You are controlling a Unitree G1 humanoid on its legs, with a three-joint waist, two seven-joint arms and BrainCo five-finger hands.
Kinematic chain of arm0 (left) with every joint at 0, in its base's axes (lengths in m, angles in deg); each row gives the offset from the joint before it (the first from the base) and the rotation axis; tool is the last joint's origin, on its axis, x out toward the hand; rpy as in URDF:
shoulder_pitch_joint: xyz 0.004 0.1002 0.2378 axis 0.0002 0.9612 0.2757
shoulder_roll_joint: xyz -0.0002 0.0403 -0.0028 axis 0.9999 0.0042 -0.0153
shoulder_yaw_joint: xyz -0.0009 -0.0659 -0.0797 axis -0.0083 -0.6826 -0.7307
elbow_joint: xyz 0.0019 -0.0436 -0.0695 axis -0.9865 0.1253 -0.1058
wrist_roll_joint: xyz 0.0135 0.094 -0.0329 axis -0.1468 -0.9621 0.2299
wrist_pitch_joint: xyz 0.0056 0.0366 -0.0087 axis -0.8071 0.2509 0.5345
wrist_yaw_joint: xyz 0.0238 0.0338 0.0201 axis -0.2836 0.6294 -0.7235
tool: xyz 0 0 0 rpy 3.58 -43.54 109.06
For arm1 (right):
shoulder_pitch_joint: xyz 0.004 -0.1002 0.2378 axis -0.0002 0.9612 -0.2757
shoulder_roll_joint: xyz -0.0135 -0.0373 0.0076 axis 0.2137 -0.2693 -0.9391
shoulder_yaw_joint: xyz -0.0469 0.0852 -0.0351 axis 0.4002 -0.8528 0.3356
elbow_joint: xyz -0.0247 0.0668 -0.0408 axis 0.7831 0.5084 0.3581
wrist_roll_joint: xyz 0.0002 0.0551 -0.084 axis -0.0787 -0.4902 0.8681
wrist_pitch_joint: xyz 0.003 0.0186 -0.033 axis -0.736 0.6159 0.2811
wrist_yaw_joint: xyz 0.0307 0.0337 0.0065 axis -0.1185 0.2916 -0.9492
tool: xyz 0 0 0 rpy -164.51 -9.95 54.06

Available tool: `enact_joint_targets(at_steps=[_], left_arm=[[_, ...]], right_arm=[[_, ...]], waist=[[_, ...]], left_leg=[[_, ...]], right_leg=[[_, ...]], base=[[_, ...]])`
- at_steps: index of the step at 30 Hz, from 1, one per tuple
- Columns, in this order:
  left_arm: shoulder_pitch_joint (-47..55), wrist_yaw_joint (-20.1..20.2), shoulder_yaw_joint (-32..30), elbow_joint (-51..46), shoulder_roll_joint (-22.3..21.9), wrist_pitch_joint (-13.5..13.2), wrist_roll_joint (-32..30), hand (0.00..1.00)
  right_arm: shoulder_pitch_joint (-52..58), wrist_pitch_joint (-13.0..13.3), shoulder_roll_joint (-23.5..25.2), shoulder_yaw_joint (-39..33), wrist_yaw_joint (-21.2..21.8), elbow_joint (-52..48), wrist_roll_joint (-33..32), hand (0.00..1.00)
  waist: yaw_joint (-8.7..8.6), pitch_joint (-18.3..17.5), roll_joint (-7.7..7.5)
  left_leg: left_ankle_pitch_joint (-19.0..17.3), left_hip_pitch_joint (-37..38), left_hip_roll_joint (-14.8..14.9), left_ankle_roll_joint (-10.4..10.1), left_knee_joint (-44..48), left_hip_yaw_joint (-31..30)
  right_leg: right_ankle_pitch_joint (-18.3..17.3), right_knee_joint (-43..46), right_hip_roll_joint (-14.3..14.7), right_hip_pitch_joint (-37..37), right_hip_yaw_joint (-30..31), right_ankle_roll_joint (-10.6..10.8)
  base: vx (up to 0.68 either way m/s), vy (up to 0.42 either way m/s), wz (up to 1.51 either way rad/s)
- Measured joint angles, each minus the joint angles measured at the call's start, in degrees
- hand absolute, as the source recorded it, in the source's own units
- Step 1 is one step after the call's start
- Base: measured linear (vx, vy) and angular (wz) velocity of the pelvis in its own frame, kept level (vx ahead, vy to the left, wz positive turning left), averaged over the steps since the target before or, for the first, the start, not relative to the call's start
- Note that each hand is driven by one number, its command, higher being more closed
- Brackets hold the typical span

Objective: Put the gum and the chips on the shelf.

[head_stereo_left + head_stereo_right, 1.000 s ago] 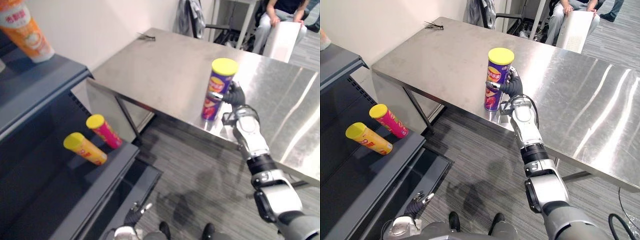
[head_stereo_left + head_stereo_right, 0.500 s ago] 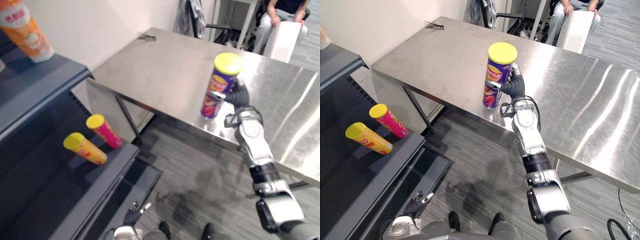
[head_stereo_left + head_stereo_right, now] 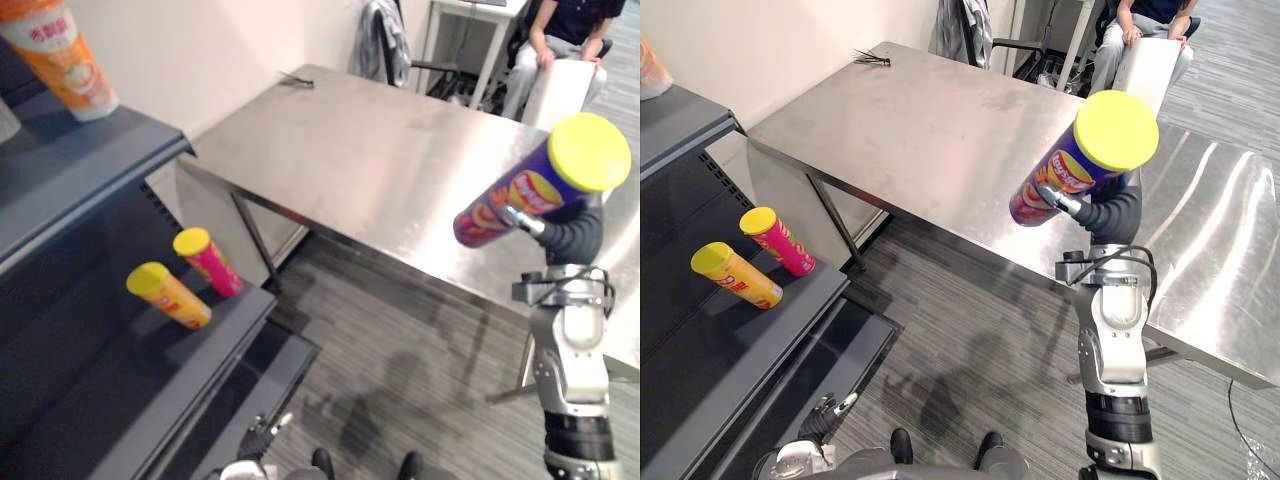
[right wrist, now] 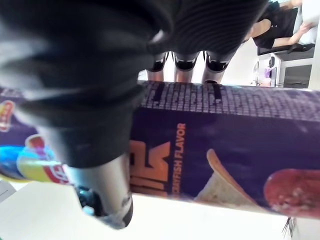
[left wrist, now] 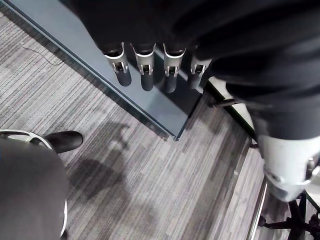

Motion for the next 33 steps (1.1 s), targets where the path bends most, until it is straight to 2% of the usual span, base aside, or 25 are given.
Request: enact_joint_targets(at_steps=[6, 10, 13, 15, 17, 18, 19, 20, 21, 22, 23, 24, 25, 26, 27, 28, 29, 31, 33], left_arm=[[0.3, 0.0, -0.9, 0.0, 0.1, 0.1, 0.0, 0.00], [0.3, -0.4, -2.2, 0.0, 0.3, 0.4, 0.0, 0.00], [0.2, -0.5, -2.3, -0.1, 0.5, 0.4, 0.2, 0.00], [0.0, -0.5, -2.3, -0.4, 0.5, 0.4, 0.6, 0.00], [-0.4, -0.5, -2.2, -1.1, 0.5, 0.4, 0.6, 0.00], [-0.3, -0.5, -2.3, -1.2, 0.4, 0.4, 0.6, 0.00], [-0.3, -0.5, -2.4, -0.7, 0.4, 0.4, 0.6, 0.00], [-0.4, -0.4, -2.8, -0.5, 0.5, 0.4, 0.6, 0.00], [-0.6, -0.5, -3.6, -0.1, 0.3, 0.5, 0.6, 0.00], [-0.3, -0.5, -4.1, 0.0, 0.0, 0.5, 0.6, 0.00], [0.3, -0.5, -4.0, -0.2, -0.5, 0.5, 0.9, 0.00], [0.4, -0.5, -3.9, -0.2, -0.5, 0.5, 0.9, 0.00], [0.7, -0.5, -3.8, -0.2, -0.5, 0.5, 1.1, 0.00], [1.0, -0.5, -3.8, -0.2, -0.4, 0.5, 1.1, 0.00], [0.9, -0.3, -3.8, 0.0, -0.4, 0.5, 0.9, 0.00], [0.7, -0.3, -4.0, 0.2, -0.6, 0.5, 0.6, 0.00], [1.3, -0.2, -4.1, 0.8, -0.6, 0.5, 0.4, 0.00], [1.5, -0.1, -4.1, 1.3, -0.6, 0.5, 0.1, 0.00], [1.4, 0.0, -4.1, 1.7, -0.1, 0.5, 0.0, 0.00]], right_arm=[[4.3, 0.1, 0.5, -1.6, 1.1, -4.1, -0.2, 1.00], [3.8, 1.2, 1.2, 0.5, 0.9, -4.8, -0.2, 1.00], [1.1, 1.2, 1.5, 5.6, 0.7, -4.3, -0.9, 1.00], [-1.0, 1.2, 1.7, 8.1, 0.6, -3.9, -1.4, 1.00], [-2.7, 1.2, 1.7, 8.6, 0.6, -3.9, -2.0, 1.00], [-3.7, 1.2, 1.7, 8.5, 0.4, -3.8, -2.0, 1.00], [-4.4, 1.2, 1.5, 8.0, 0.0, -3.8, -2.0, 1.00], [-4.9, 1.3, 1.5, 7.3, -0.3, -3.7, -1.9, 1.00], [-6.1, 1.7, 1.5, 5.7, -1.5, -2.7, -1.8, 1.00], [-6.5, 1.7, 1.5, 4.9, -2.0, -2.1, -1.8, 1.00], [-6.5, 1.8, 1.2, 2.1, -3.5, -1.7, -1.6, 1.00], [-6.4, 1.8, 1.2, 1.5, -3.6, -1.7, -1.6, 1.00], [-6.1, 1.8, 1.2, 0.2, -3.8, -1.7, -1.2, 1.00], [-6.1, 1.9, 1.2, -0.7, -3.8, -2.0, 0.0, 1.00], [-6.0, 2.0, 1.2, -1.8, -3.6, -2.4, 0.5, 1.00], [-5.7, 2.0, 1.5, -2.5, -3.5, -2.4, 0.5, 1.00], [-4.2, 2.0, 1.5, -3.4, -3.5, -2.5, 0.5, 1.00], [-2.8, 1.9, 1.8, -4.6, -4.1, -2.4, 0.5, 1.00], [-2.5, 1.9, 2.2, -6.1, -4.6, -2.5, 1.2, 1.00]], waist=[[-0.44, -0.9, -0.34], [-0.87, -0.7, -0.79], [-0.83, -0.4, -0.49], [-0.68, -0.3, -0.40], [0.14, -0.3, -0.33], [0.78, -0.3, -0.44], [1.45, -0.5, -0.37], [1.39, -0.5, -0.55], [1.27, -0.4, -0.17], [1.34, -0.5, 0.32], [1.25, -0.4, 1.86], [1.22, -0.4, 1.88], [0.85, -0.4, 1.89], [0.39, -0.6, 1.63], [0.01, -0.8, 1.30], [0.30, -0.7, 1.45], [-0.09, -0.7, 1.96], [-0.64, -0.7, 2.15], [-0.66, -0.2, 1.20]], left_leg=[[-0.6, -2.0, 0.0, 0.1, 2.0, -1.3], [-5.9, -8.2, 0.8, 0.4, 14.2, -2.2], [-8.5, -12.4, 1.9, -0.1, 20.5, -4.9], [-7.9, -16.0, 2.2, -0.4, 21.7, -8.2], [-5.6, -18.9, 1.7, -0.8, 20.0, -11.1], [-4.7, -19.0, 2.0, -0.5, 16.2, -10.0], [-4.8, -18.6, 3.7, 0.3, 12.9, -4.3], [-4.4, -18.5, 4.9, 1.7, 13.6, -0.6], [-4.4, -19.4, 8.6, 2.8, 19.5, 6.9], [-3.7, -19.4, 10.2, 4.0, 22.3, 9.6], [-0.6, -20.1, 10.9, 4.5, 24.7, 11.8], [-0.2, -20.2, 10.7, 4.8, 24.3, 11.7], [1.6, -20.4, 9.3, 5.2, 22.3, 10.8], [5.2, -20.4, 6.8, 4.9, 16.9, 8.2], [5.9, -19.9, 5.3, 4.4, 13.3, 7.1], [1.9, -19.7, 6.7, 3.7, 17.0, 8.8], [0.9, -18.5, 7.7, 1.8, 16.7, 9.1], [1.0, -17.8, 6.6, 0.7, 13.7, 8.2], [1.0, -17.9, 5.1, 0.7, 12.3, 7.8]], right_leg=[[-0.4, 1.4, -0.6, -1.0, -1.0, -0.1], [-5.2, 11.2, -3.4, -5.2, -1.0, -0.4], [-7.8, 14.2, -3.5, -6.0, -2.7, -0.6], [-8.1, 14.6, -3.1, -7.2, -5.6, -1.2], [-8.6, 15.2, -3.3, -8.8, -9.1, -2.0], [-8.5, 14.7, -3.7, -9.2, -11.9, -2.6], [-7.5, 12.6, -4.0, -8.4, -15.2, -3.4], [-7.3, 11.8, -4.6, -8.3, -17.1, -3.7], [-7.6, 12.9, -5.6, -7.9, -20.5, -4.1], [-7.8, 13.8, -5.9, -7.7, -21.8, -4.4], [-8.8, 18.0, -7.4, -7.3, -25.6, -4.5], [-8.8, 18.4, -7.8, -7.2, -26.1, -4.6], [-8.8, 18.9, -8.6, -6.7, -27.6, -4.6], [-8.8, 17.3, -9.0, -5.8, -29.3, -4.6], [-8.8, 15.5, -9.9, -5.4, -31.7, -4.6], [-8.9, 15.5, -10.2, -5.3, -34.0, -4.5], [-8.9, 16.7, -10.6, -4.9, -35.8, -4.5], [-8.8, 17.9, -11.4, -5.1, -36.6, -4.3], [-8.2, 18.0, -12.6, -5.0, -37.2, -3.4]], base=[[0.03, -0.005, 0.15], [-0.02, -0.008, 0.16], [-0.10, -0.085, 0.30], [-0.11, -0.095, 0.73], [-0.11, -0.120, 0.98], [-0.07, -0.135, 1.07], [-0.05, -0.112, 1.17], [-0.02, -0.071, 1.37], [0.00, -0.038, 1.13], [0.00, -0.026, 1.67], [0.01, -0.011, 1.23], [-0.03, 0.030, 1.41], [-0.07, 0.015, 1.19], [-0.09, 0.019, 1.47], [-0.06, 0.012, 1.34], [0.00, 0.045, 1.11], [0.03, 0.057, 0.83], [-0.03, 0.095, 0.57], [-0.11, 0.169, 0.33]])
